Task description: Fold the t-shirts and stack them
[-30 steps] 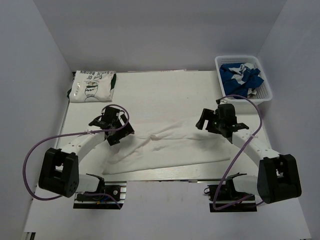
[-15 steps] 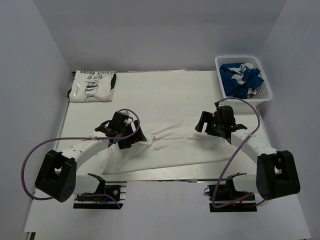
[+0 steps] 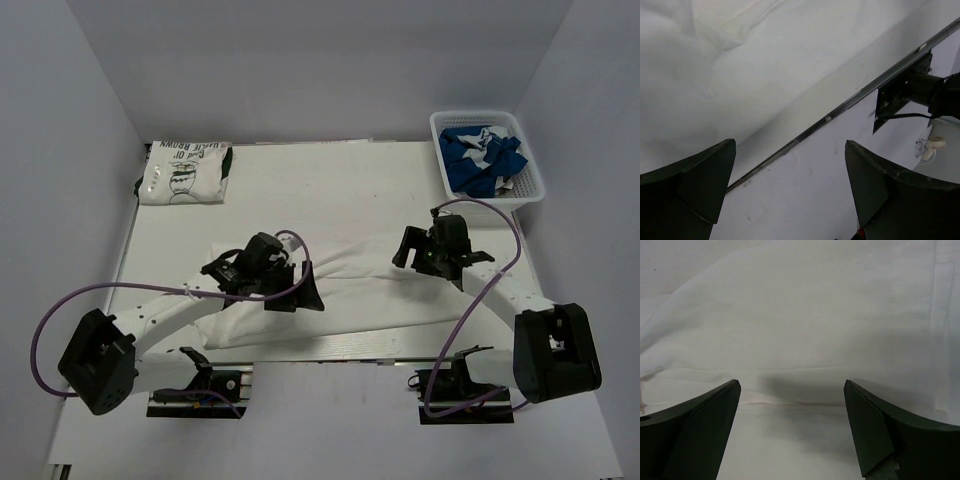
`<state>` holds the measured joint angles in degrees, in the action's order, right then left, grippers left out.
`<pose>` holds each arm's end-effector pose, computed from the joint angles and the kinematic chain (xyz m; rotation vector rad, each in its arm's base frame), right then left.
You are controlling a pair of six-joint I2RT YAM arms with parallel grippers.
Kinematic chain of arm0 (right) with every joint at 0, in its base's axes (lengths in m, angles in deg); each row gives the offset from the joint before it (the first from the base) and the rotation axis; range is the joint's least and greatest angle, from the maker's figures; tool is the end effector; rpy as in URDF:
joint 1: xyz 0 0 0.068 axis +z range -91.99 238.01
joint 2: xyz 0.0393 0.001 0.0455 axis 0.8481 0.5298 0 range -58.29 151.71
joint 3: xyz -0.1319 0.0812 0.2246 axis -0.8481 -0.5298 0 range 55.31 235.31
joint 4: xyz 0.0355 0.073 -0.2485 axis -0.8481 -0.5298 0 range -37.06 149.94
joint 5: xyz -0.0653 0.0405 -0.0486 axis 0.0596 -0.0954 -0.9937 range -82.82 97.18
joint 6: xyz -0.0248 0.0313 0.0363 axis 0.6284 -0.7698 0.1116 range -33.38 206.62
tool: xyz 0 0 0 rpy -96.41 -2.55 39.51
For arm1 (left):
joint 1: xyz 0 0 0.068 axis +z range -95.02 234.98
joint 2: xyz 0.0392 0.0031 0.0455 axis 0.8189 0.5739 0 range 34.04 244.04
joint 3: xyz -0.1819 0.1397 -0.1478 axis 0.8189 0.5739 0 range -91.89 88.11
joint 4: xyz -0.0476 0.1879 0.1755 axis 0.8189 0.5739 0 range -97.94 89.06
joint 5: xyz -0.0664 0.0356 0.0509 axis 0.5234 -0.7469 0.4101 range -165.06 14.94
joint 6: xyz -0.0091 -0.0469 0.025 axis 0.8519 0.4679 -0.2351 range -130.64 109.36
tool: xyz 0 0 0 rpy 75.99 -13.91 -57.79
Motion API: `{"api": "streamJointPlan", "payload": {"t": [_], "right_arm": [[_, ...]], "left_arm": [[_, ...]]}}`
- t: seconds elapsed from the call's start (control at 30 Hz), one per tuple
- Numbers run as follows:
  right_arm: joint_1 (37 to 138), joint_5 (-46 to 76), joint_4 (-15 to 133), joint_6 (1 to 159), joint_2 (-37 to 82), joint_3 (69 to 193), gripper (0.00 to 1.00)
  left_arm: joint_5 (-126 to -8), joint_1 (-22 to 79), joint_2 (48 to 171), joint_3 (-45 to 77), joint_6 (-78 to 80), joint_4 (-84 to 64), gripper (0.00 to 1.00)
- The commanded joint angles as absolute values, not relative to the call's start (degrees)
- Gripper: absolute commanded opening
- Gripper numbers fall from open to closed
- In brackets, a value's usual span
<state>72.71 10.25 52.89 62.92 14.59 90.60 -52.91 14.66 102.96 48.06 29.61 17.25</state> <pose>0.2423 0.0654 0.1869 0.1604 2.3772 0.3875 0.1677 -0.1598 0.2075 0.1755 2.7389 -0.9836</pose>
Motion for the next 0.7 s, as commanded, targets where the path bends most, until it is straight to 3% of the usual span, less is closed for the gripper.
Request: {"api": "streamJointPlan", "payload": {"t": [0.0, 0.23, 0.33, 0.5, 0.67], "right_arm": [[72.6, 8.41, 53.79, 64.29, 11.68, 90.2, 0.9], [72.95, 8.32, 54.93, 64.03, 15.7, 93.79, 0.9], [72.95, 9.73, 55.11, 63.86, 20.18, 96.26, 0.9], [73.12, 9.91, 55.98, 63.68, 26.17, 97.76, 0.9], [74.08, 10.79, 54.14, 62.02, 30.31, 95.84, 0.9]], "left_arm": [[-57.89, 13.41, 101.71, 42.43, 27.86, 19.03, 1.0], [-96.89, 15.78, 112.59, 32.14, 44.8, 37.65, 1.0], [-96.95, 18.06, 119.54, 28.79, 45.96, 40.14, 1.0], [-93.79, 22.72, 123.85, 32.65, 45.96, 31.88, 1.0], [-95.36, 25.27, 132.37, 28.99, 44.65, 25.81, 1.0]]}}
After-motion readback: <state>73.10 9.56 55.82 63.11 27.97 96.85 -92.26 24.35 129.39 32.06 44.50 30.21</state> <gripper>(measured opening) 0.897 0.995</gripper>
